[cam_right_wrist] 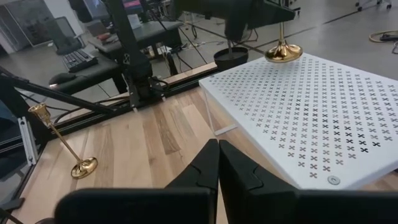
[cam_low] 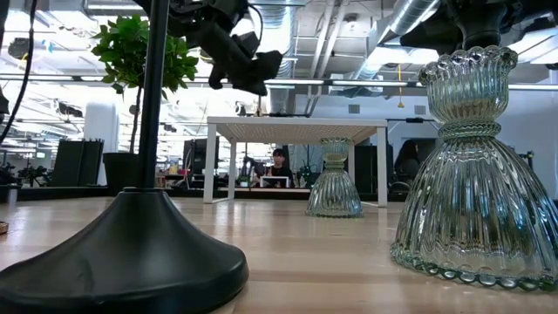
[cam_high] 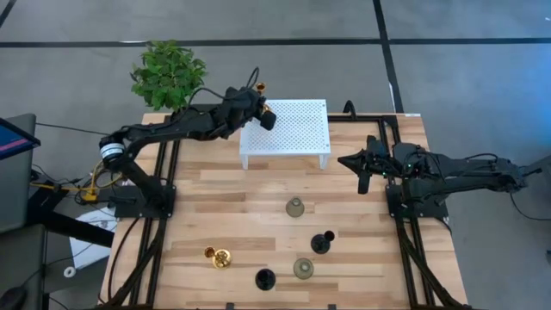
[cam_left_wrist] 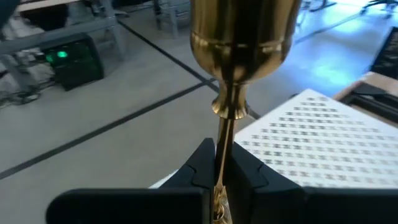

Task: Pick & Place candle stick holders
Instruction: Put the top gold candle holder on the shelf

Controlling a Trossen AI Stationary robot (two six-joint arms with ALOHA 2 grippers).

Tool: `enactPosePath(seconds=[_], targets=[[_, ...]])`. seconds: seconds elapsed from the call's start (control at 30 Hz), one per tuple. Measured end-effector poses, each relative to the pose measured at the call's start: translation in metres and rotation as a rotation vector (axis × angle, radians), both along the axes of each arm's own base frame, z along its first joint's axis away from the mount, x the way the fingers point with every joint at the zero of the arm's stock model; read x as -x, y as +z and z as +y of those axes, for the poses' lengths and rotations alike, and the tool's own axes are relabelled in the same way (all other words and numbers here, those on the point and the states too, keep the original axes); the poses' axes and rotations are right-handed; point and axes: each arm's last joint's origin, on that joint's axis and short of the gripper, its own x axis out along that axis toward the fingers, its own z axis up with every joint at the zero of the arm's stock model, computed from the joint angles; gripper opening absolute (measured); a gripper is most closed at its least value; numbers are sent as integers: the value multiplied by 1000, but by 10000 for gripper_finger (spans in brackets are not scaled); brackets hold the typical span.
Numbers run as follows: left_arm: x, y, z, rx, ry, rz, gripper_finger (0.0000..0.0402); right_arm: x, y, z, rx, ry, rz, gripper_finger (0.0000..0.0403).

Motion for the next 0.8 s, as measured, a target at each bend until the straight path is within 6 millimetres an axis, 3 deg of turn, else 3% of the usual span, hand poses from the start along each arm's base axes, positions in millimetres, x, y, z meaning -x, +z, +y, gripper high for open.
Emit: enactPosePath(seconds=[0.8], targets=[[3,-11,13,91,81,-24,14,0,0,0,-1,-1,-1,0]])
